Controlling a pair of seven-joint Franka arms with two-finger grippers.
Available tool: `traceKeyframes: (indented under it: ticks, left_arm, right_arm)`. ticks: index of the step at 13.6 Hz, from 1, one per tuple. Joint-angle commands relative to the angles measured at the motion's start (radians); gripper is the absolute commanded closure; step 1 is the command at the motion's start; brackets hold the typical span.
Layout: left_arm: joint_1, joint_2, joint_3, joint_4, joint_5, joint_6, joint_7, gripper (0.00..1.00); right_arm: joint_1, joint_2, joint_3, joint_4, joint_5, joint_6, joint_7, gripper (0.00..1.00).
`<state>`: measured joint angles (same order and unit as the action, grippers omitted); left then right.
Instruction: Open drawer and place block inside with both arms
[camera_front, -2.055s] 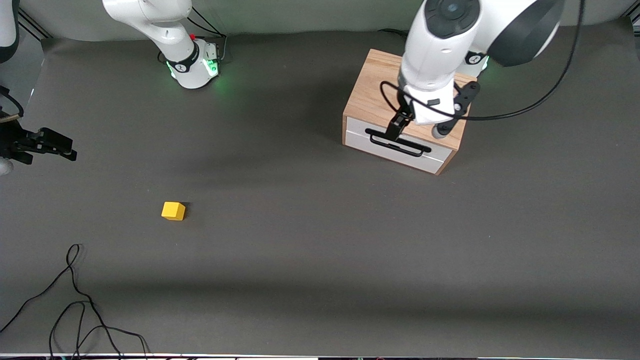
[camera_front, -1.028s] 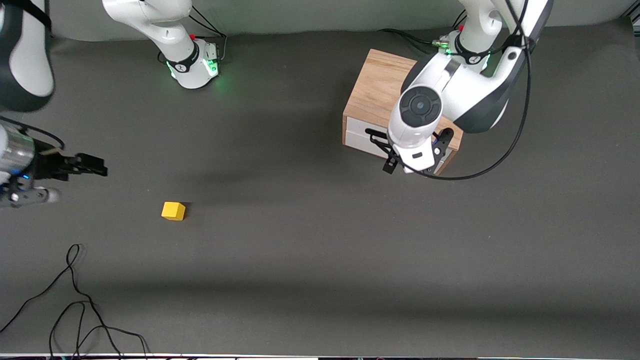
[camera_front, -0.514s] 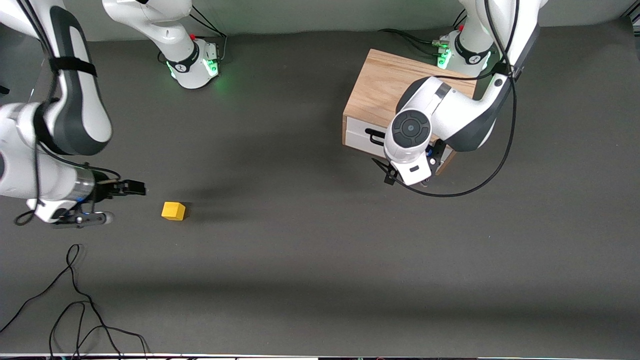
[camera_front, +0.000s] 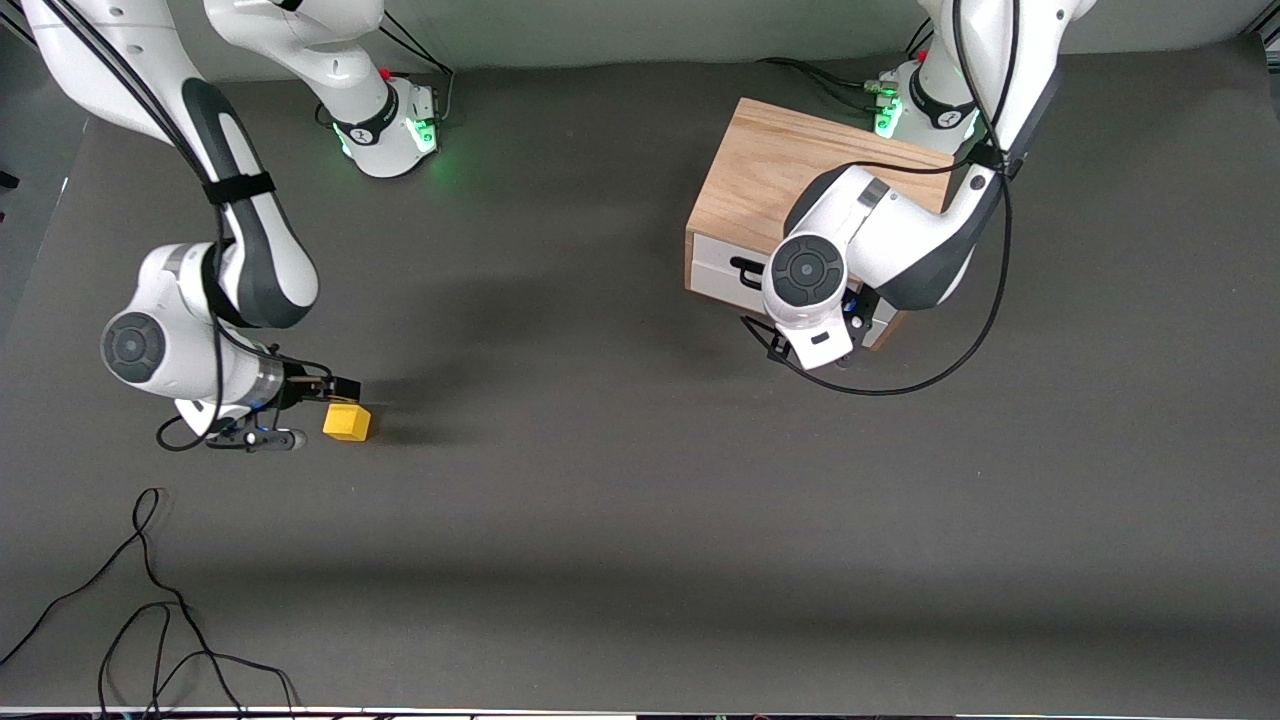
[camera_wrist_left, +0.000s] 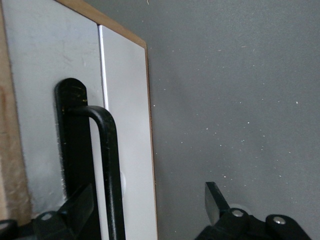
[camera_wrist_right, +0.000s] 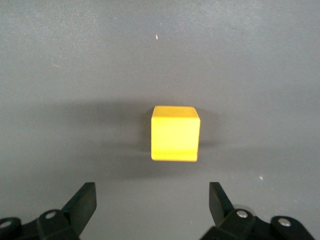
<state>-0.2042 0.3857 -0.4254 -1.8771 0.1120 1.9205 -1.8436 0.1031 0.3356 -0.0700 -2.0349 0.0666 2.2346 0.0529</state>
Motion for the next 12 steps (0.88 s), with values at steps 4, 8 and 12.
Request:
traceKeyframes:
  ticks: [4,8,12]
  left_arm:
    - [-0.014,0.038,0.000,0.010,0.052,0.060,-0.052,0.00]
    - [-0.012,0.052,0.000,0.050,0.063,0.068,-0.068,0.00]
    - [-0.011,0.107,0.000,0.137,0.064,0.060,-0.068,0.00]
  right_arm:
    - [0.036,0.055,-0.030,-0.037,-0.040,0.123,0.036,0.00]
    - [0.033,0.078,-0.053,-0.039,-0.050,0.145,0.016,0.00]
    - [0.032,0.131,-0.053,-0.039,-0.050,0.217,0.016,0.00]
